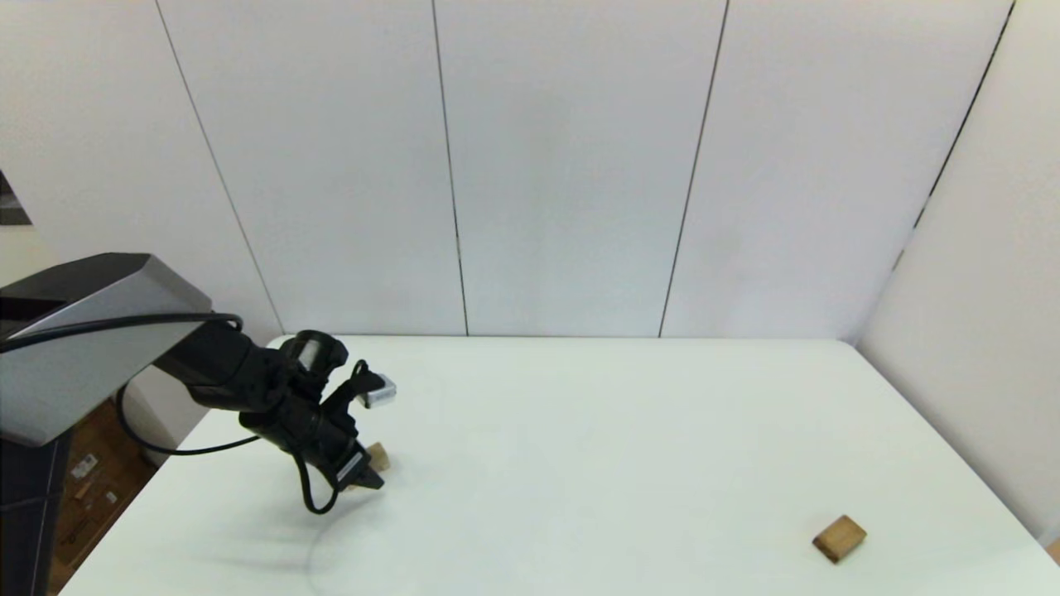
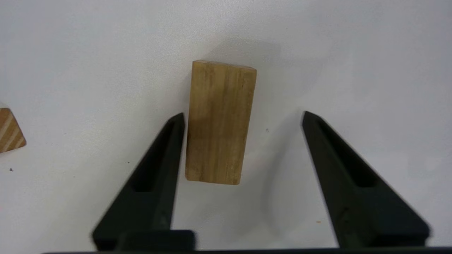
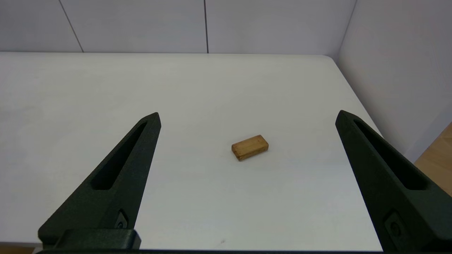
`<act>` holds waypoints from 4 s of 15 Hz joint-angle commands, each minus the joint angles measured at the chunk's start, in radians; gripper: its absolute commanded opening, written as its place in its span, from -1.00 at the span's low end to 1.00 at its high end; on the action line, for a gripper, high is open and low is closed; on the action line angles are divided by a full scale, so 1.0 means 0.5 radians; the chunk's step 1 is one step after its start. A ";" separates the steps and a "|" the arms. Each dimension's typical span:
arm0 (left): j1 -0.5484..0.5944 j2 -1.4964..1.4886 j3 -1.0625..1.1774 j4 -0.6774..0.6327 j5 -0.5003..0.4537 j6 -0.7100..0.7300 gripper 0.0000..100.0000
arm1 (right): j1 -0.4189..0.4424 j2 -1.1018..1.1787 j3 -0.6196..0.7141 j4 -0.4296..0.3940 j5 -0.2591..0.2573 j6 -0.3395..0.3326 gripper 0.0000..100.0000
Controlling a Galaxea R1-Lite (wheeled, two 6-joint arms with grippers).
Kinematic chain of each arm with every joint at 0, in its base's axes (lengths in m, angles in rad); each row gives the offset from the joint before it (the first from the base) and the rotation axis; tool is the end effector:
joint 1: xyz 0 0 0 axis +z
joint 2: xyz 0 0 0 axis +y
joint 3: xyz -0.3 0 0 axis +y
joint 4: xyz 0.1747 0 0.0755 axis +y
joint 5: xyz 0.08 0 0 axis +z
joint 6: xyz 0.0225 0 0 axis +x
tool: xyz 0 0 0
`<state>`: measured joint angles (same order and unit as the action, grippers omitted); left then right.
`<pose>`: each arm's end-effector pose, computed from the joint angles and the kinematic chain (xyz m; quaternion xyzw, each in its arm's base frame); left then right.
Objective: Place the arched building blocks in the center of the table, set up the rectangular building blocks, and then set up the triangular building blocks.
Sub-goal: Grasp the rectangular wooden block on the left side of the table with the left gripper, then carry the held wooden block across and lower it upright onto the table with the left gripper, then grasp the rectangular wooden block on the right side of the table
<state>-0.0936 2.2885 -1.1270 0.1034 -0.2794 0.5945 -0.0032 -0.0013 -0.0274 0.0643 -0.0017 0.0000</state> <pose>0.3645 -0.0404 -0.0011 0.1797 0.5190 -0.3154 0.7739 -0.0251 0.0000 0.0764 0.0000 0.0178 -0.0024 0.9998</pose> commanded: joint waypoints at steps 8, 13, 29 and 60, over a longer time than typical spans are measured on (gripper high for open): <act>-0.049 -0.233 0.030 0.014 -0.040 0.014 -1.00 | 0.000 -0.001 0.000 0.000 0.000 0.000 1.00; -0.782 -0.567 0.048 0.029 -0.187 0.081 -1.00 | 0.000 -0.001 0.000 0.000 0.000 0.000 1.00; -1.288 0.040 -0.624 0.588 -0.159 0.210 -1.00 | 0.000 -0.001 0.000 0.000 0.000 0.000 1.00; -1.236 -0.104 -0.486 0.324 -0.181 0.345 1.00 | 0.000 -0.001 0.000 0.000 0.000 0.000 1.00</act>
<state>-0.7374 2.3106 -1.3596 0.2634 -0.3647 0.7619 -0.0032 -0.0013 -0.0274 0.0638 -0.0017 0.0004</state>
